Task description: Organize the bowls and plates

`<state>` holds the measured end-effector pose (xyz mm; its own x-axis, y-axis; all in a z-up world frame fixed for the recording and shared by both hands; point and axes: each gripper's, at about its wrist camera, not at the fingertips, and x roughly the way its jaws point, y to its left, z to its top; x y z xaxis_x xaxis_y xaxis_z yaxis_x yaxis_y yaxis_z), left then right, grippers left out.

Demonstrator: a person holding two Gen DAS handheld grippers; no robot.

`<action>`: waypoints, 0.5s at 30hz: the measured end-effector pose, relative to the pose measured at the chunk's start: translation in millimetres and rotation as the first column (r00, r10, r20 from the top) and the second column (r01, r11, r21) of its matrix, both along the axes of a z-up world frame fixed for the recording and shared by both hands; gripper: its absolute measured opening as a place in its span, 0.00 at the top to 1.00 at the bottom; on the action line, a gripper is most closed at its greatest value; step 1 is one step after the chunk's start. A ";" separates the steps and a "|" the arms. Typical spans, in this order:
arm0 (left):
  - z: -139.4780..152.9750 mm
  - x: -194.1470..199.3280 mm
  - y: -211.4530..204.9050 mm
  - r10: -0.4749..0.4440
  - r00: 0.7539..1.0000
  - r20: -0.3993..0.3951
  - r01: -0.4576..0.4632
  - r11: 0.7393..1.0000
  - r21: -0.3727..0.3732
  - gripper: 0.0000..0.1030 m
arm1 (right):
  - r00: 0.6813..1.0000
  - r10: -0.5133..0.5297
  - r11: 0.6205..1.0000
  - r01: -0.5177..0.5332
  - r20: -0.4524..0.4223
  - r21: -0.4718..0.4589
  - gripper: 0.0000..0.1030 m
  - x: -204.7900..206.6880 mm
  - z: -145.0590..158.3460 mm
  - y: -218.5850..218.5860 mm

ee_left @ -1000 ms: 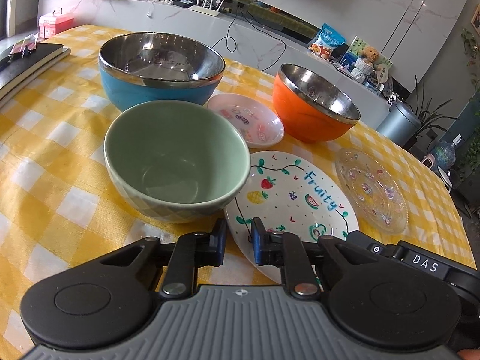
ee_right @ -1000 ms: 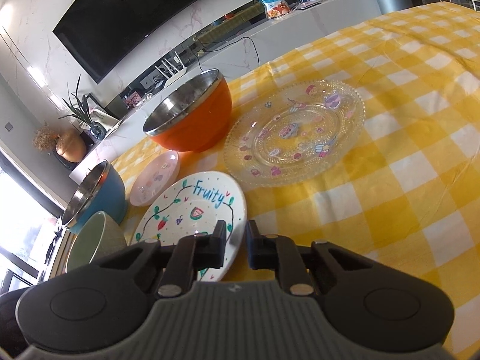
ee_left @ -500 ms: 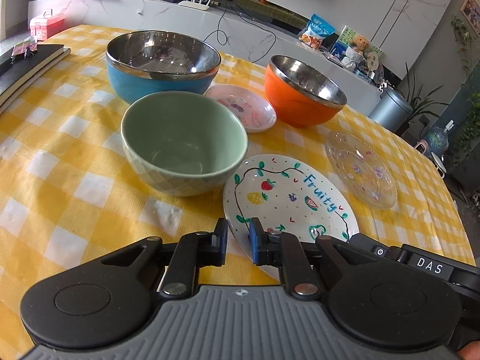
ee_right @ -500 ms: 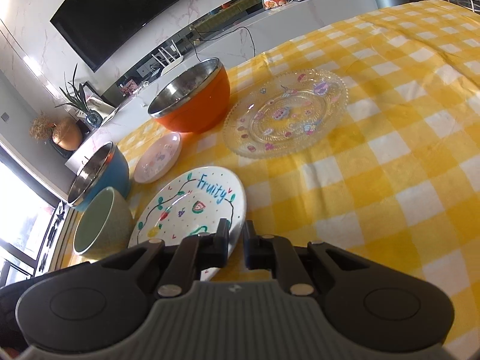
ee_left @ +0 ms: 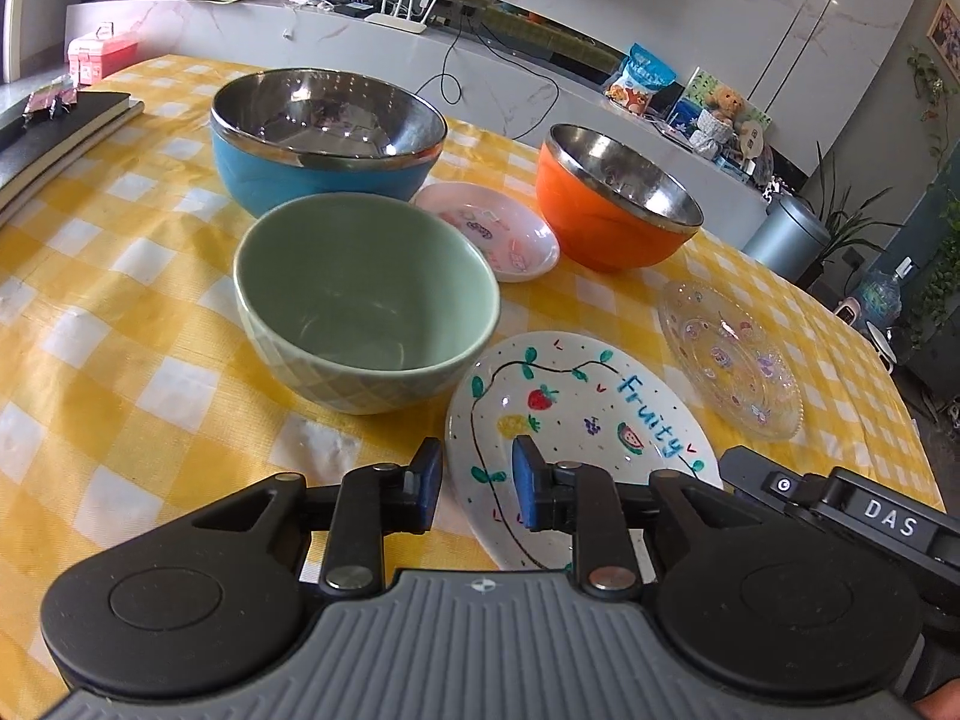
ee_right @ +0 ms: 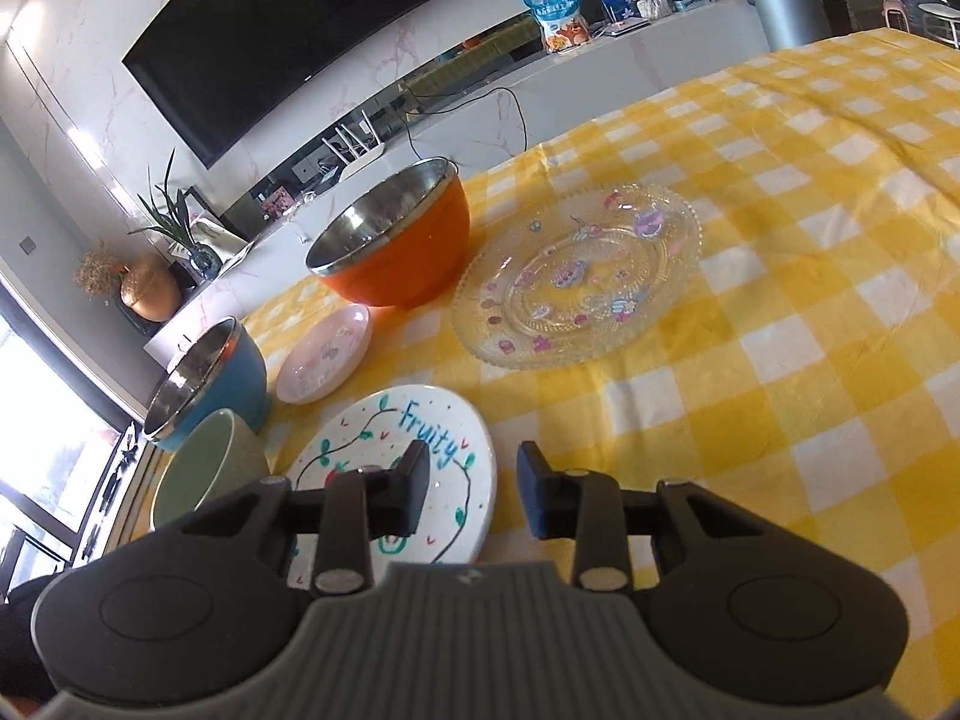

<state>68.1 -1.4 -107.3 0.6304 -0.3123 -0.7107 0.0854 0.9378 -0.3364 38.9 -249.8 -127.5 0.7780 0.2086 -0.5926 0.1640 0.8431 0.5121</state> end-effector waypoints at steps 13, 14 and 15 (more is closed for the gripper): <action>-4.4 6.0 0.4 0.005 1.000 0.017 -0.005 1.000 0.015 0.83 | 1.000 0.012 1.000 -0.012 -0.007 0.007 0.92 11.8 -13.2 1.7; -4.3 5.7 0.9 0.006 1.000 0.016 -0.006 1.000 0.013 0.84 | 1.000 0.012 1.000 -0.012 -0.010 0.012 0.92 11.7 -13.2 1.2; -3.8 4.8 1.2 0.005 1.000 0.016 -0.005 1.000 0.015 0.84 | 1.000 0.011 1.000 -0.010 -0.015 0.017 0.92 11.4 -13.0 0.5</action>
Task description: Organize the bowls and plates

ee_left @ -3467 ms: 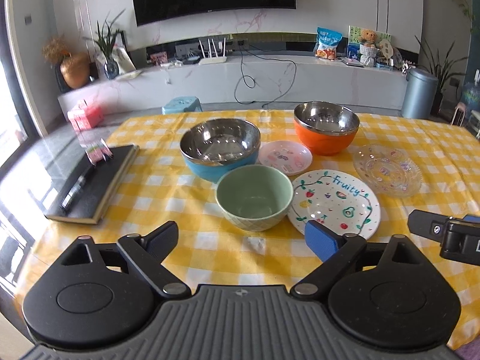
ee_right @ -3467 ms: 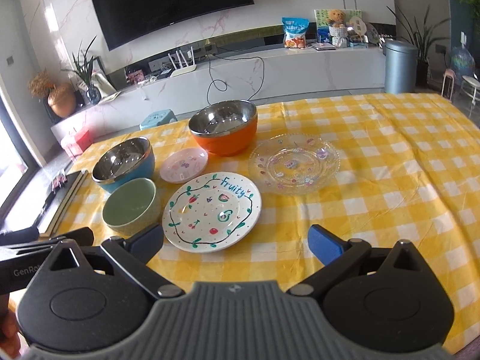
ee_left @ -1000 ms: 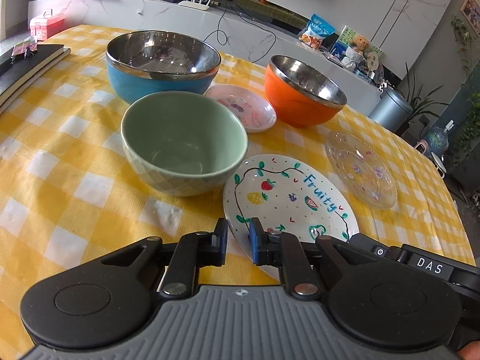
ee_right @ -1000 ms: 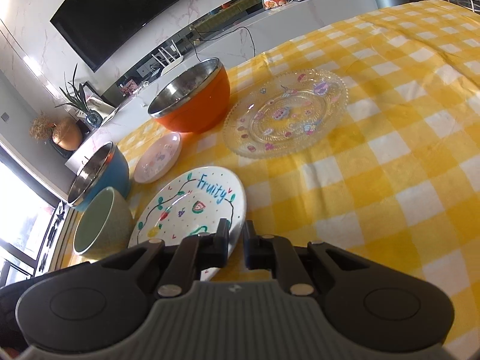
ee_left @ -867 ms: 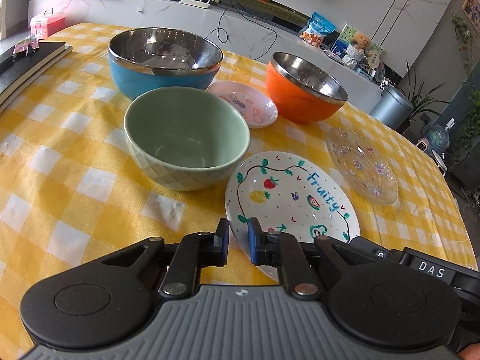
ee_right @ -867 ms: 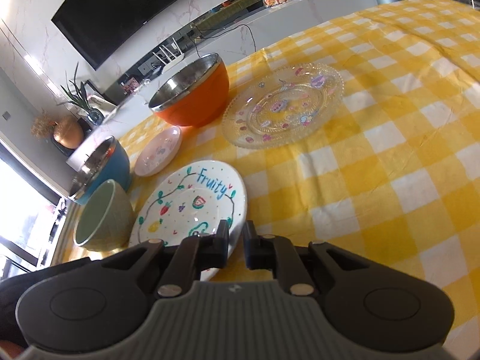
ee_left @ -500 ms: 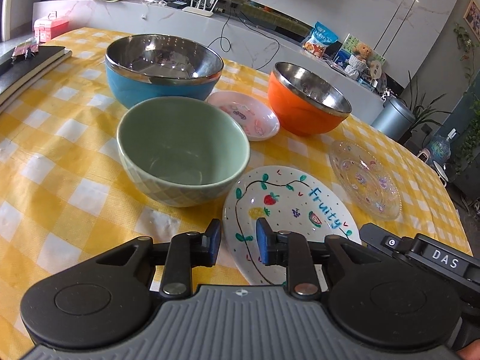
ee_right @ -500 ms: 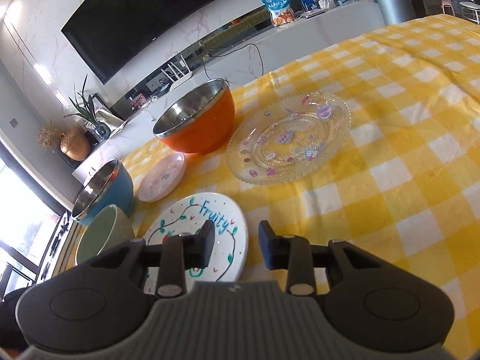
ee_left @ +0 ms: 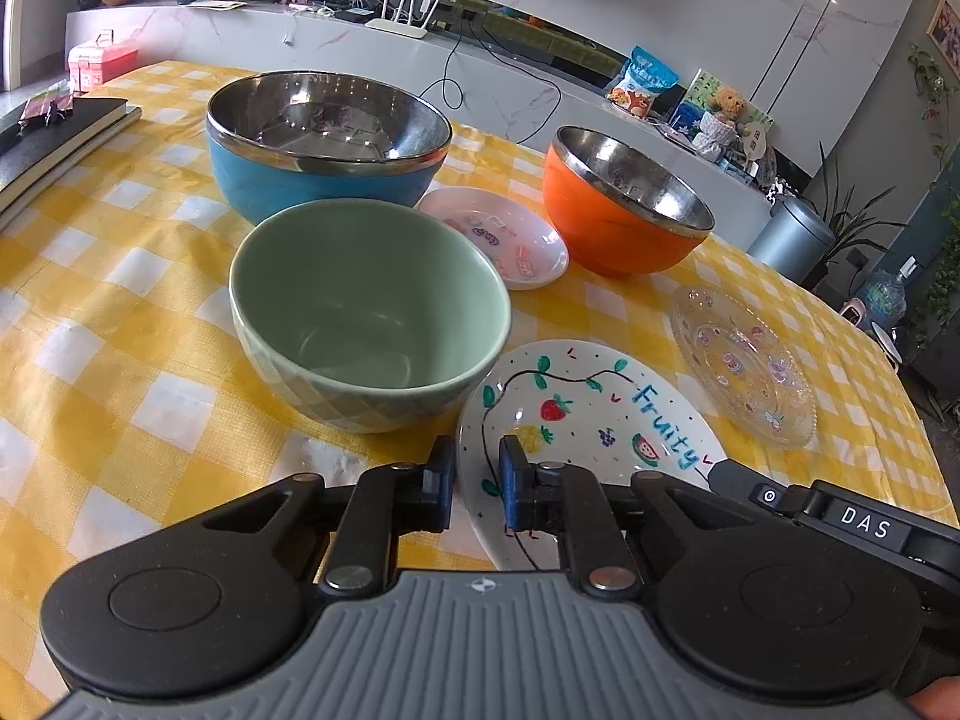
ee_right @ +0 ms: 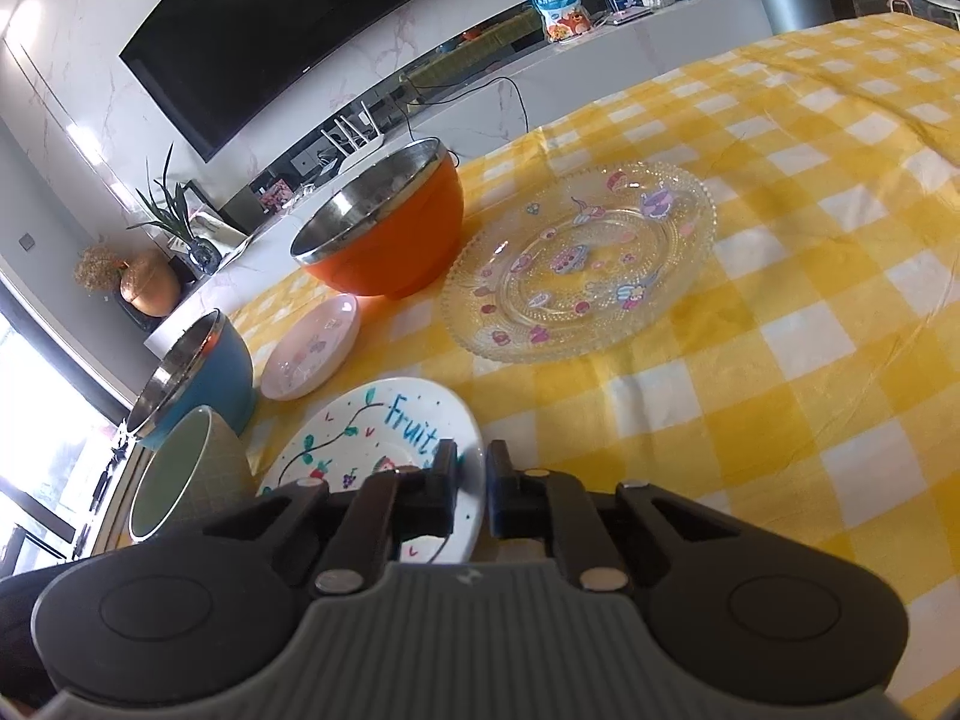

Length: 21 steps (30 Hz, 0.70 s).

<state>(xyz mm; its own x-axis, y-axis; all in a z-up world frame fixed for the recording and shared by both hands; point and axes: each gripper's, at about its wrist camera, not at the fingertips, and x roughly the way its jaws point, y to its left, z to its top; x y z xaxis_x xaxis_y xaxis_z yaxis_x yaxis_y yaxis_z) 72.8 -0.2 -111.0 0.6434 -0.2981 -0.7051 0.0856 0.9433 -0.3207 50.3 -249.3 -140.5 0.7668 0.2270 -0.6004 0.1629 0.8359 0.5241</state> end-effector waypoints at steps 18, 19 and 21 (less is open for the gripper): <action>28.5 -68.3 38.2 -0.008 0.999 0.046 0.006 0.999 0.043 0.84 | 0.997 0.073 0.997 -0.073 -0.031 0.010 0.93 -56.6 26.4 33.9; 30.0 -71.1 41.9 -0.002 0.999 0.050 0.000 0.999 0.047 0.84 | 0.996 0.081 0.997 -0.080 -0.035 0.014 0.93 -60.2 26.5 37.9; 33.0 -75.5 51.8 0.010 0.999 0.052 -0.013 0.999 0.051 0.84 | 0.994 0.098 0.995 -0.097 -0.041 0.022 0.92 -65.3 26.5 45.7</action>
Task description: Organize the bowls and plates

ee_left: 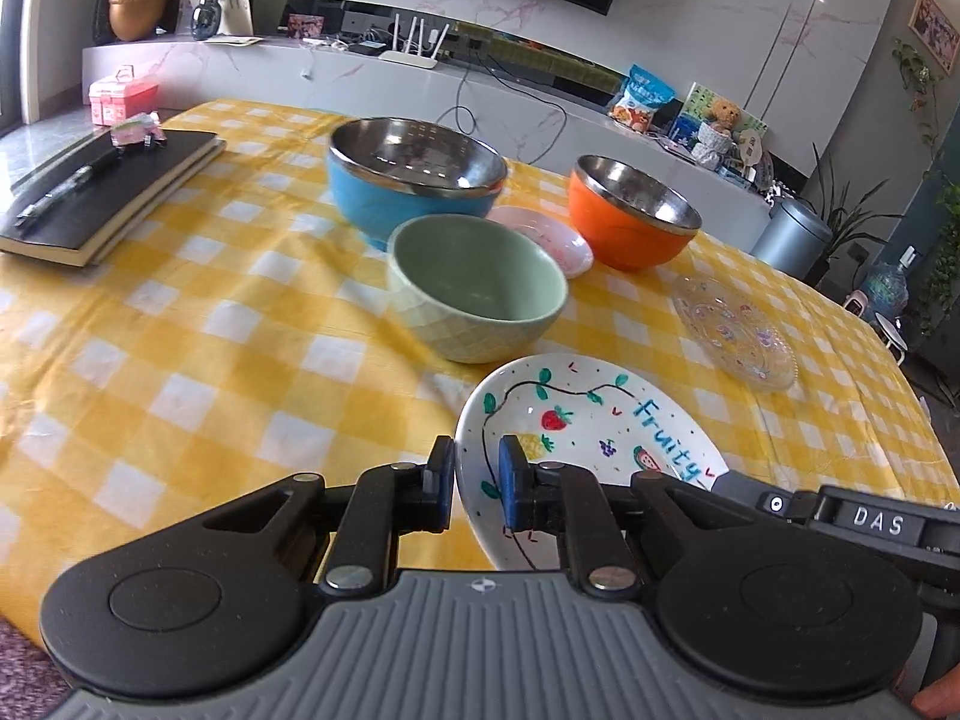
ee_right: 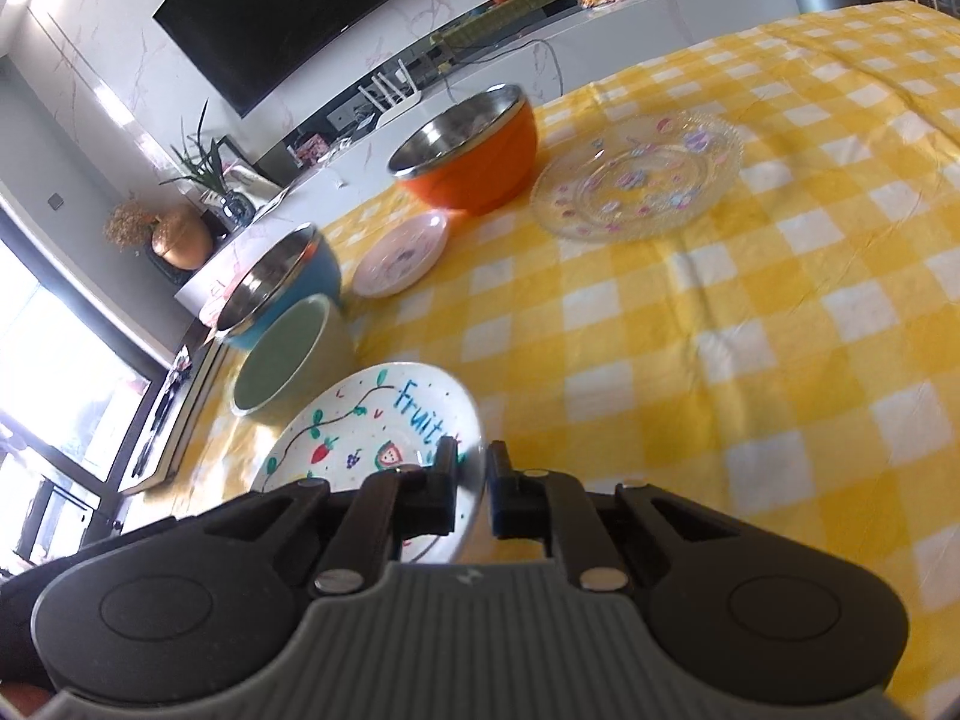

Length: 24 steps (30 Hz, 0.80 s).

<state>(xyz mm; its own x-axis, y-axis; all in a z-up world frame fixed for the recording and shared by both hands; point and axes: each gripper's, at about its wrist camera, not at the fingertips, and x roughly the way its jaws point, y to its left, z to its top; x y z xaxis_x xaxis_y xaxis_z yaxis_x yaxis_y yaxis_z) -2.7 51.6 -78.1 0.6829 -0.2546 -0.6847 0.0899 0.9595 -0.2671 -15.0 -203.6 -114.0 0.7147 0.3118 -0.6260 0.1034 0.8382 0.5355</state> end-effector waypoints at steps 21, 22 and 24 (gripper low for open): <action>-25.6 -8.0 41.3 0.064 0.994 -0.088 -0.066 0.998 -0.012 0.83 | 0.994 0.085 0.995 -0.088 -0.069 -0.050 0.92 -3.2 -13.2 50.5; -25.3 -7.9 41.1 0.063 0.994 -0.090 -0.064 0.998 -0.010 0.83 | 0.994 0.085 0.995 -0.089 -0.068 -0.055 0.92 -2.8 -13.1 51.2; -24.4 -7.7 39.4 0.058 0.994 -0.091 -0.058 0.998 0.003 0.83 | 0.994 0.084 0.994 -0.088 -0.068 -0.061 0.92 -3.0 -13.0 51.9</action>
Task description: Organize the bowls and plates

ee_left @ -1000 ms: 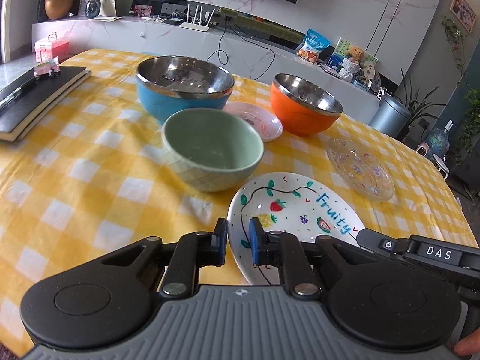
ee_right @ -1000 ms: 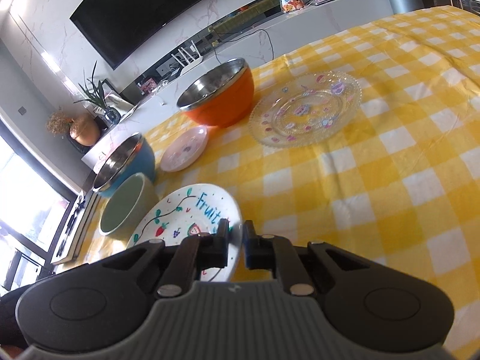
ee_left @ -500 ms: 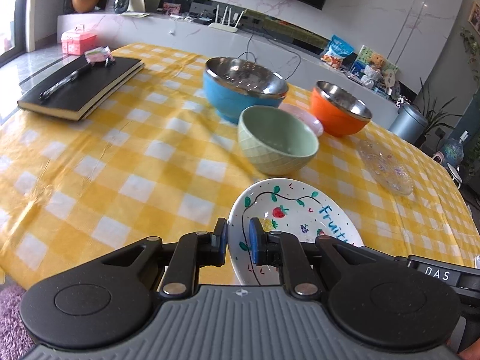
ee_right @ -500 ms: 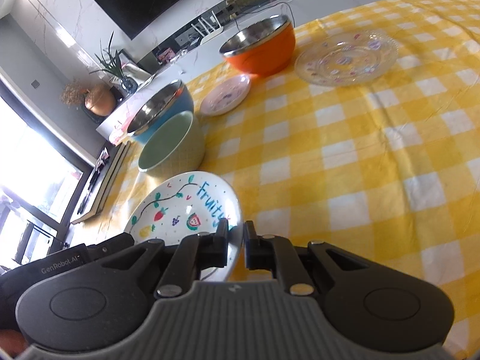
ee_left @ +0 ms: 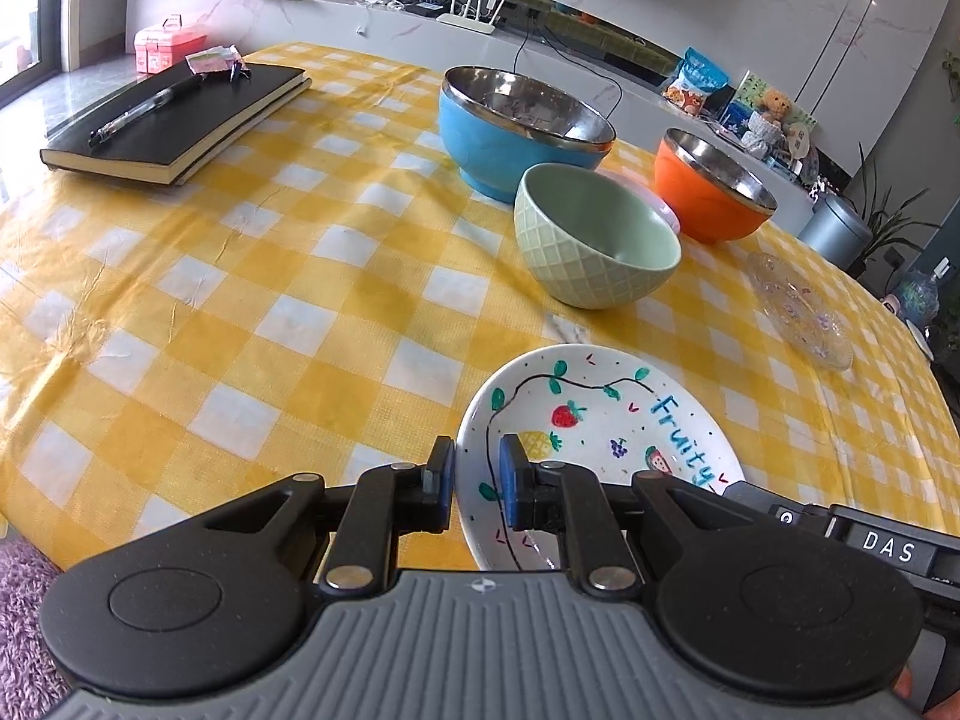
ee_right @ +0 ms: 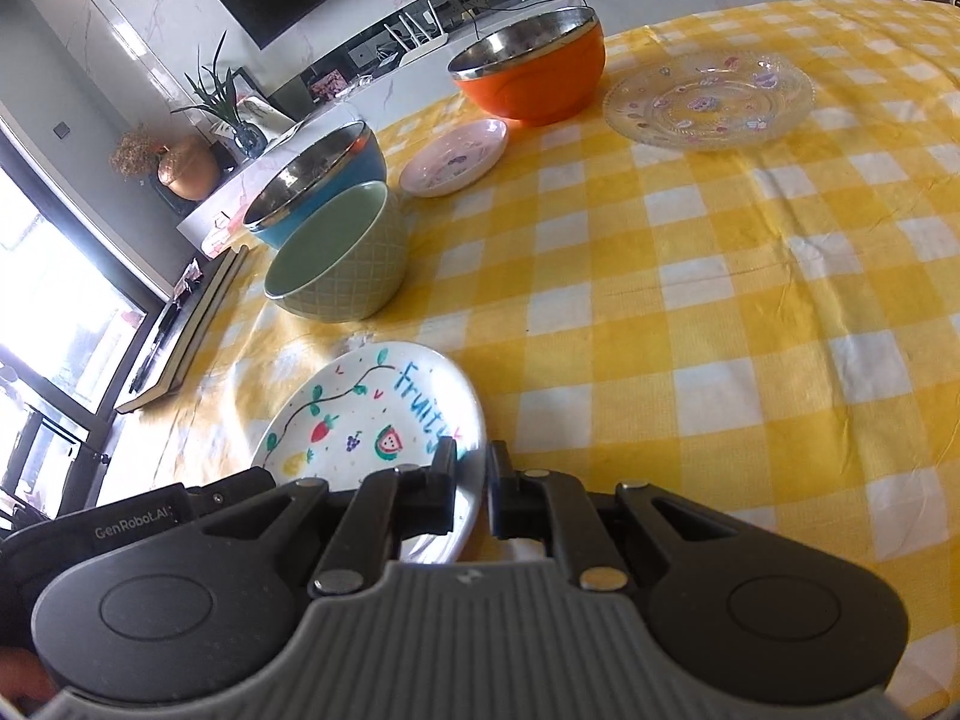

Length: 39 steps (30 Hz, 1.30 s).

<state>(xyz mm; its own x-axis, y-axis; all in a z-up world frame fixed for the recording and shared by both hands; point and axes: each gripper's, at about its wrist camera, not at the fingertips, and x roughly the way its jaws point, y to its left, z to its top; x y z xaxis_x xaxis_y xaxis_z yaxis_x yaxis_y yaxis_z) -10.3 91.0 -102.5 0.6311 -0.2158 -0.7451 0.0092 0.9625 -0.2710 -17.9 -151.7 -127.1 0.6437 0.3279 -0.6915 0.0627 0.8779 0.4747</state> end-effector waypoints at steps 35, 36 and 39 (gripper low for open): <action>52.8 4.3 -85.8 -0.114 0.982 0.148 0.115 0.993 -0.002 0.63 | 0.972 -0.149 0.987 0.158 0.182 -0.037 0.67 -20.2 40.3 -67.0; 52.5 6.5 -90.3 -0.118 0.982 0.147 0.120 0.993 -0.001 0.63 | 0.970 -0.160 0.985 0.169 0.183 -0.037 0.67 -20.3 40.5 -71.3; 50.9 12.6 -103.9 -0.132 0.981 0.142 0.132 0.991 0.003 0.62 | 0.964 -0.190 0.979 0.200 0.186 -0.041 0.67 -20.1 39.3 -84.1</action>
<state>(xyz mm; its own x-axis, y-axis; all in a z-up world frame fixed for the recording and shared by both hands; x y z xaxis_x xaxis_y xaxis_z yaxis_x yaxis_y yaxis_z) 2.2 -12.9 -51.6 0.6960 -0.3085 -0.6484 0.1748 0.9486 -0.2637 -38.0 -235.8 -87.8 0.8067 0.1461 -0.5726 0.1536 0.8838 0.4419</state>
